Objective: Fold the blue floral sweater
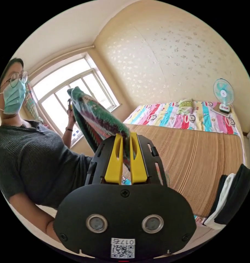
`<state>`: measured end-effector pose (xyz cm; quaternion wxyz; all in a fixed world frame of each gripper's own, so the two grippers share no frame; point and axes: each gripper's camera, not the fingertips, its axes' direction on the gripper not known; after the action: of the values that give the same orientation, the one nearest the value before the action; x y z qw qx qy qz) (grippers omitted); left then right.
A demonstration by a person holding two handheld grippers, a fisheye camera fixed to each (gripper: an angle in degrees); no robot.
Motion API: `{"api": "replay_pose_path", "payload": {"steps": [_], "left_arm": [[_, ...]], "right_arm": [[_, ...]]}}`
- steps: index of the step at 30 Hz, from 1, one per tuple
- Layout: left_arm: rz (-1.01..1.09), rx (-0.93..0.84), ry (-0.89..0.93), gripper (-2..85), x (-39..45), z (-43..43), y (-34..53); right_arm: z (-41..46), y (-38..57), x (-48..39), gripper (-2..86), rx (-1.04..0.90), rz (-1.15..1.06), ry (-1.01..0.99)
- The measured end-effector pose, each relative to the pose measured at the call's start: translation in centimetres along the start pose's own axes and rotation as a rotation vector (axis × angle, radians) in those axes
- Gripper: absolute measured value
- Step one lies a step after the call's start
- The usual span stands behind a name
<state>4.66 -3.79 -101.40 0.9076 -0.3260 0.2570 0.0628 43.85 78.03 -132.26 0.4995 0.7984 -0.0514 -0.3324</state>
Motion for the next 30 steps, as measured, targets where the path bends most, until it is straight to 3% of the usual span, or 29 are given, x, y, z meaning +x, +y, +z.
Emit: {"api": "replay_pose_path", "payload": {"steps": [4, 7, 10, 13, 17, 18, 20, 21, 24, 27, 30], "left_arm": [[-0.044, 0.038, -0.021, 3.5, -1.8, -1.4, -1.8], [-0.097, 0.0, -0.179, 3.3, -4.9, -1.9, -6.0], [-0.181, -0.104, -0.358, 3.3, -11.9, -0.2, -11.5], [-0.318, -0.222, -0.544, 3.8, -24.4, 3.6, -16.1], [-0.686, -0.402, -0.958, 5.6, -44.8, 7.0, -15.5], [-0.729, -0.534, -1.095, 5.8, -48.0, 8.2, -13.8], [-0.713, -0.735, -1.195, 5.7, -51.0, 11.5, -9.6], [-0.661, -0.9, -1.169, 5.5, -52.5, 14.5, -5.9], [-0.668, -1.166, -1.084, 5.3, -54.1, 19.7, 4.4], [-0.721, -1.298, -1.008, 5.3, -55.6, 21.7, 10.5], [-0.731, -1.239, -1.02, 5.1, -58.2, 21.5, 9.5]], "right_arm": [[-4.2, -4.1, -1.4, 4.0, 0.067, 0.021, 0.205], [-6.4, -8.5, -1.9, 4.2, 0.155, -0.013, 0.231], [-5.0, -15.0, 0.3, 4.5, 0.088, -0.037, 0.352], [1.3, -22.6, 8.3, 5.3, -0.106, -0.001, 0.487], [12.6, -29.0, 23.5, 7.6, -0.355, 0.186, 0.569], [15.5, -29.0, 27.5, 8.0, -0.434, 0.248, 0.6], [18.7, -27.2, 31.5, 8.4, -0.544, 0.322, 0.605], [20.3, -24.9, 33.0, 8.7, -0.566, 0.349, 0.58], [24.9, -16.3, 36.4, 8.5, -0.728, 0.366, 0.402], [28.1, -6.4, 40.3, 7.8, -0.986, 0.406, 0.363], [27.8, -2.0, 44.0, 7.0, -1.054, 0.476, 0.342]]}}
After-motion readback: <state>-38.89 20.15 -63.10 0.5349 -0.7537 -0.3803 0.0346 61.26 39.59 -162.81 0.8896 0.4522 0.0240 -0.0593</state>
